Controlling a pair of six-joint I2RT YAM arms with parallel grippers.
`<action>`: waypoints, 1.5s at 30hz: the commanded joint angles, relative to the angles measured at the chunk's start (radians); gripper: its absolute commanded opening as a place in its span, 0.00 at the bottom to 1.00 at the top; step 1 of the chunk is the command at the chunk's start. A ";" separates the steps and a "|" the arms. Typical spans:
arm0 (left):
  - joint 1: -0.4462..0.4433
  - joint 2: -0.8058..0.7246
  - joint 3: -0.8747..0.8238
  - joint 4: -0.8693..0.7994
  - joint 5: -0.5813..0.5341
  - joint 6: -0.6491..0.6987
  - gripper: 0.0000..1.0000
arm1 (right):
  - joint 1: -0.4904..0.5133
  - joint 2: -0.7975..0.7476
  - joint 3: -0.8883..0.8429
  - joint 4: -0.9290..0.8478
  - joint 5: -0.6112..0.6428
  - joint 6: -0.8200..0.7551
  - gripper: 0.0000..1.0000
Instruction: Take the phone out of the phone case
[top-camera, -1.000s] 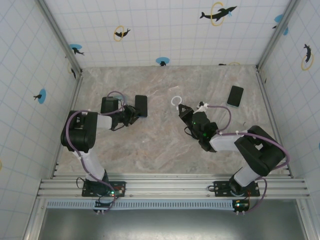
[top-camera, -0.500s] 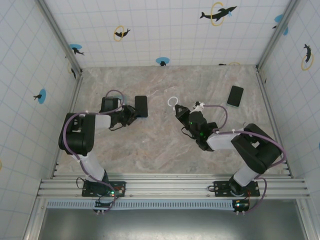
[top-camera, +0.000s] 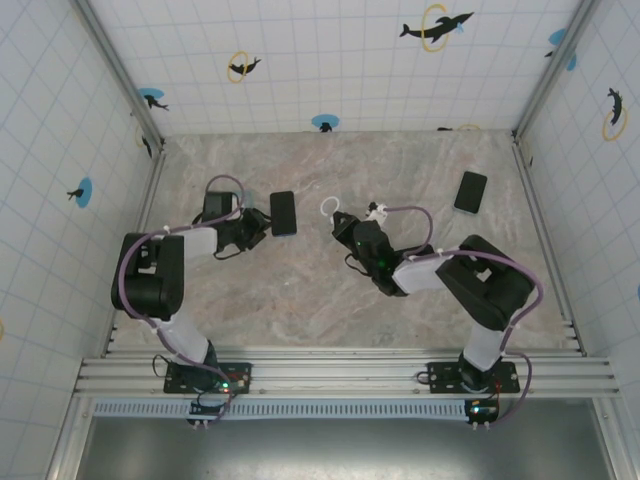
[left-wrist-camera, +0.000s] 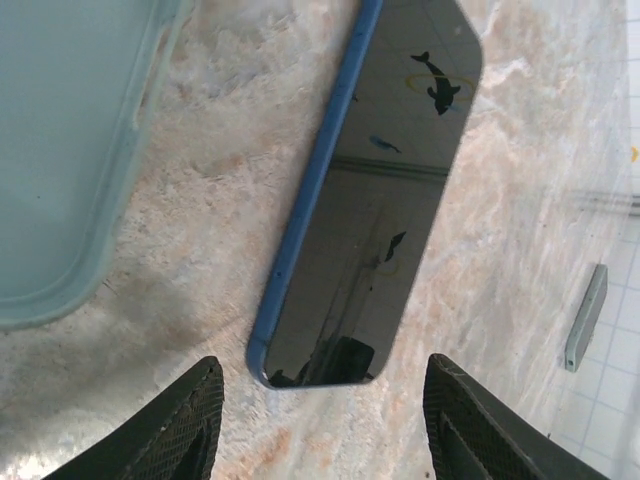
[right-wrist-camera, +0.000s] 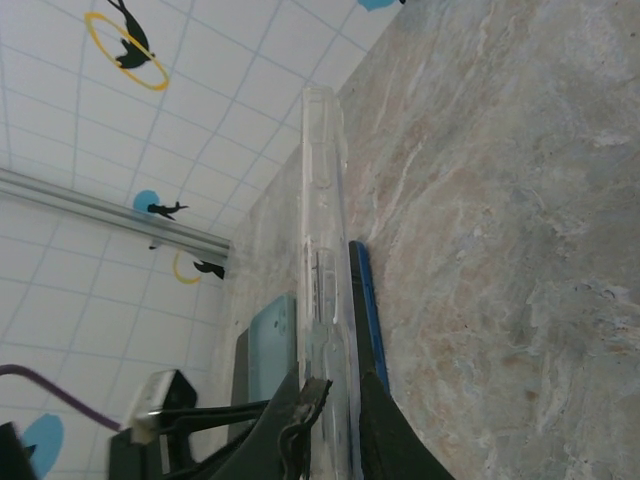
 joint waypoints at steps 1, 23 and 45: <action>0.005 -0.094 0.014 -0.038 -0.002 0.032 0.57 | 0.013 0.062 0.070 -0.016 0.061 -0.017 0.00; 0.008 -0.378 -0.094 -0.152 0.008 0.090 0.69 | 0.043 0.381 0.397 -0.162 0.109 -0.051 0.00; 0.012 -0.353 -0.075 -0.141 0.025 0.098 0.70 | 0.030 0.308 0.377 -0.211 0.092 -0.203 0.34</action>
